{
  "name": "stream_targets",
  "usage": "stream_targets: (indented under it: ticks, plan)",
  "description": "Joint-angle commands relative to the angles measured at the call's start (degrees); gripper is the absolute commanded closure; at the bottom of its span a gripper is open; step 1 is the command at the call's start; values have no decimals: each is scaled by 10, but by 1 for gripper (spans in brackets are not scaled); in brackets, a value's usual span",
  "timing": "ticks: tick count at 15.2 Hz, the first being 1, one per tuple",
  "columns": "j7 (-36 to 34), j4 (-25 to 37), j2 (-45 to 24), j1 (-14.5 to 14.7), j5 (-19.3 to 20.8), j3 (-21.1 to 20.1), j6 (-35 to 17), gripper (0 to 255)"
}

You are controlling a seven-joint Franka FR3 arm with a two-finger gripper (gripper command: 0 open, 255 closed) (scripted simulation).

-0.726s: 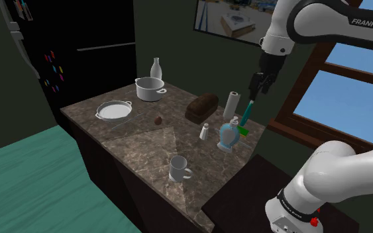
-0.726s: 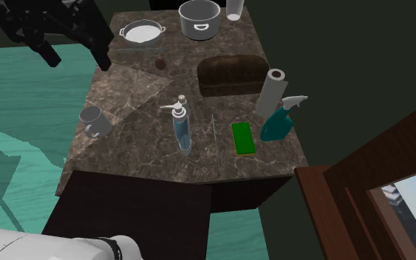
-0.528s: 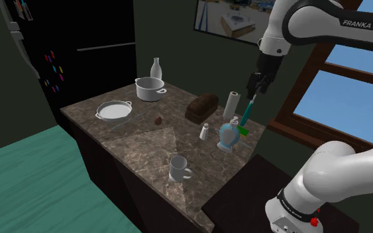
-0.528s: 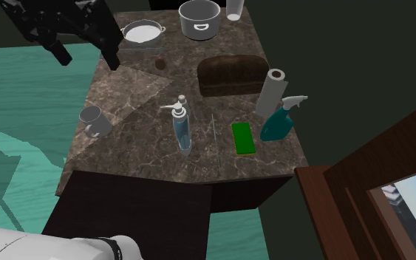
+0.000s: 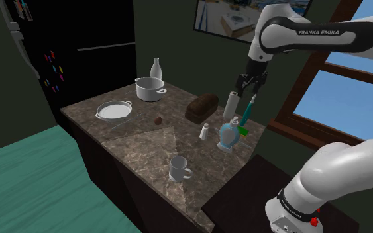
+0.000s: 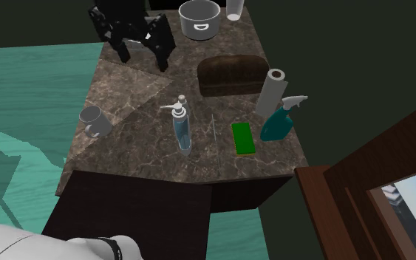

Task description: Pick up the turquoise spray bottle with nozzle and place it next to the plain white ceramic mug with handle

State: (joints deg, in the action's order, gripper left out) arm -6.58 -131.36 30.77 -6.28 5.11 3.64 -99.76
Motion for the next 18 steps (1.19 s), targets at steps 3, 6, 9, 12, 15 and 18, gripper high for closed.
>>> stream_targets:
  ticks: [3,6,9,12,15,18]
  plan:
    - [-24,13,-63,-25,11,19,-54,0]
    - [-41,31,-110,-42,17,34,-87,0]
    - [-57,52,-158,-58,21,50,-116,0]
    - [-71,77,-206,-73,21,66,-142,0]
    - [-85,105,-254,-89,18,83,-165,0]
    - [-96,135,-301,-104,12,99,-185,0]
